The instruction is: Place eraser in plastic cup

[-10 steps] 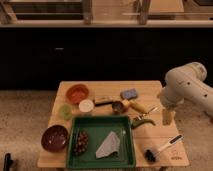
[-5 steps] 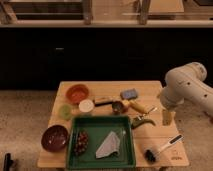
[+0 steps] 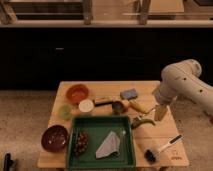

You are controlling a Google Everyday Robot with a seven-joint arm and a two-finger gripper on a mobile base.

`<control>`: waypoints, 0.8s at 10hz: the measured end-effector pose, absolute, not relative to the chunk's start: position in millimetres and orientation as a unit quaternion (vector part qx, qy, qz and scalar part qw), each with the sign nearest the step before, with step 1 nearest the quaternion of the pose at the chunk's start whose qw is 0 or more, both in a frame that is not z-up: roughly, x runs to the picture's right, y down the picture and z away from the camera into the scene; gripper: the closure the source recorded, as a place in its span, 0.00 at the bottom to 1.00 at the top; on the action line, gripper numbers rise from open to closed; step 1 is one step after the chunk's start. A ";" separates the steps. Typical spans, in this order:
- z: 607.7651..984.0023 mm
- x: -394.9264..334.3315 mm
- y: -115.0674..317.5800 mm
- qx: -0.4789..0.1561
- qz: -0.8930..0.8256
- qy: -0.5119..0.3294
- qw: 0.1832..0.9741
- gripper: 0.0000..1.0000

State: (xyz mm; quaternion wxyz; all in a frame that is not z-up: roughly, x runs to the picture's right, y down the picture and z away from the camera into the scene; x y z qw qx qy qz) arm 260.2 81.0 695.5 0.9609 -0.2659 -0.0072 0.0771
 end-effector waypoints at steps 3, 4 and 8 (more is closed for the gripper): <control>700.6 254.9 69.8 -0.260 0.097 -0.022 0.961 0.20; 701.9 247.6 67.2 -0.258 0.101 -0.026 0.961 0.20; 712.8 226.1 49.8 -0.247 0.132 -0.041 0.959 0.20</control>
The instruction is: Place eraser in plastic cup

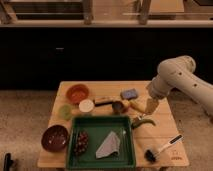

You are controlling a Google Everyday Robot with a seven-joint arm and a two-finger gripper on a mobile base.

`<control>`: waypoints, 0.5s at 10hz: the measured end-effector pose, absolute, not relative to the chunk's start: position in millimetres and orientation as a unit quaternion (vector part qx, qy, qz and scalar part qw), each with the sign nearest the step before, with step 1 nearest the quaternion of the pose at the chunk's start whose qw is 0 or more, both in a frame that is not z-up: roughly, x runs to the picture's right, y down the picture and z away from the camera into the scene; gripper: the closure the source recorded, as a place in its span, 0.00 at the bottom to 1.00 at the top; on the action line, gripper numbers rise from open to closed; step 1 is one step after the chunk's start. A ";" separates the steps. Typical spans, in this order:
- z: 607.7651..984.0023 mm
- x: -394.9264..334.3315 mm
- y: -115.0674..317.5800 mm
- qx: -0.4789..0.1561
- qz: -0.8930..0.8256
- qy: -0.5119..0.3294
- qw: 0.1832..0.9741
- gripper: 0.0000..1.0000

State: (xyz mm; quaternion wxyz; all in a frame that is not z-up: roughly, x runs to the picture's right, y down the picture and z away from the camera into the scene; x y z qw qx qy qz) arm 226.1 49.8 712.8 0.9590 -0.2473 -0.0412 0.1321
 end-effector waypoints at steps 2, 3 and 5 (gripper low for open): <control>716.8 218.6 44.8 -0.244 0.141 -0.045 0.958 0.20; 720.0 206.8 40.8 -0.241 0.148 -0.047 0.958 0.20; 727.0 186.6 31.7 -0.237 0.156 -0.051 0.957 0.20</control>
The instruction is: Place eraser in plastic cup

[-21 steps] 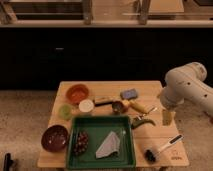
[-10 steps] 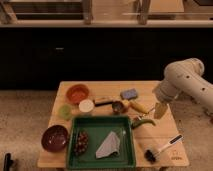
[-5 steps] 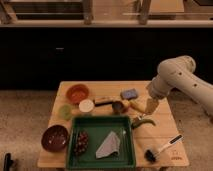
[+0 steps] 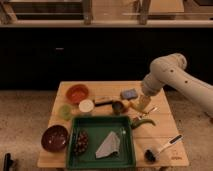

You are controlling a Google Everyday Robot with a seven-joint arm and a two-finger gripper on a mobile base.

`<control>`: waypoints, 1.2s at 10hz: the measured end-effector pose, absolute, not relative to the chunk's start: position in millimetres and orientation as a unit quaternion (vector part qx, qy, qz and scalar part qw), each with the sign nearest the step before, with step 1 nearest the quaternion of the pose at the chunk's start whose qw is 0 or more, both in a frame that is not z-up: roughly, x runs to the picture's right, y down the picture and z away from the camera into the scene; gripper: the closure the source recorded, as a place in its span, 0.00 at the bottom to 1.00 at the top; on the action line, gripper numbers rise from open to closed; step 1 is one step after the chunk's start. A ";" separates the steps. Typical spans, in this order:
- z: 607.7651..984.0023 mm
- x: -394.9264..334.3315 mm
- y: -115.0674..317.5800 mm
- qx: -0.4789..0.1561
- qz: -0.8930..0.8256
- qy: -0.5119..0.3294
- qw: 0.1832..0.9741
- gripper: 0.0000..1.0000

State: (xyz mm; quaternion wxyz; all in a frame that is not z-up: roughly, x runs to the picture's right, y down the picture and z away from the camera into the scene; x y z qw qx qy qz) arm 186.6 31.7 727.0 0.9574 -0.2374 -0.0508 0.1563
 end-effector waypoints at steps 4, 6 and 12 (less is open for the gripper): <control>739.9 167.7 19.7 -0.226 0.162 -0.060 0.959 0.20; 746.1 154.8 15.2 -0.222 0.170 -0.061 0.958 0.20; 768.8 116.4 3.6 -0.213 0.167 -0.072 0.960 0.20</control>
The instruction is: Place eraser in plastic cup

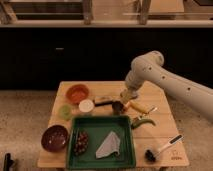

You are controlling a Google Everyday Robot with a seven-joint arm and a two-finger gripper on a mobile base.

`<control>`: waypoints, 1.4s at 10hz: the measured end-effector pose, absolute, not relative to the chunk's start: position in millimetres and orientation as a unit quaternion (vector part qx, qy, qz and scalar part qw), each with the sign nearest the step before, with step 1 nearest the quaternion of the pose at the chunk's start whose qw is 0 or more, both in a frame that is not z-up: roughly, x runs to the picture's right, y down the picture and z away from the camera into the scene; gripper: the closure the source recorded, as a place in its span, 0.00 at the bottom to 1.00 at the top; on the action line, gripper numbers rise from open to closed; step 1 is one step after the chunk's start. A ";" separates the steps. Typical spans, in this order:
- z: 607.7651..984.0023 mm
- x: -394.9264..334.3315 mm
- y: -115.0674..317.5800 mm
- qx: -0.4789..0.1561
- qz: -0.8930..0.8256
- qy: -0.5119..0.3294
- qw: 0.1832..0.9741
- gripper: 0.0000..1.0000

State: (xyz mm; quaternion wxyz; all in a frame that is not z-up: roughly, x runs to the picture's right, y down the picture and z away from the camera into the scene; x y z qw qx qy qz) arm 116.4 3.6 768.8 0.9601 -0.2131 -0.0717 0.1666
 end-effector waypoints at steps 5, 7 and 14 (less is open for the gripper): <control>786.8 87.7 1.5 -0.211 0.161 -0.076 0.961 0.20; 794.7 72.5 1.1 -0.213 0.158 -0.081 0.961 0.20; 828.9 34.4 4.9 -0.225 0.149 -0.090 0.959 0.20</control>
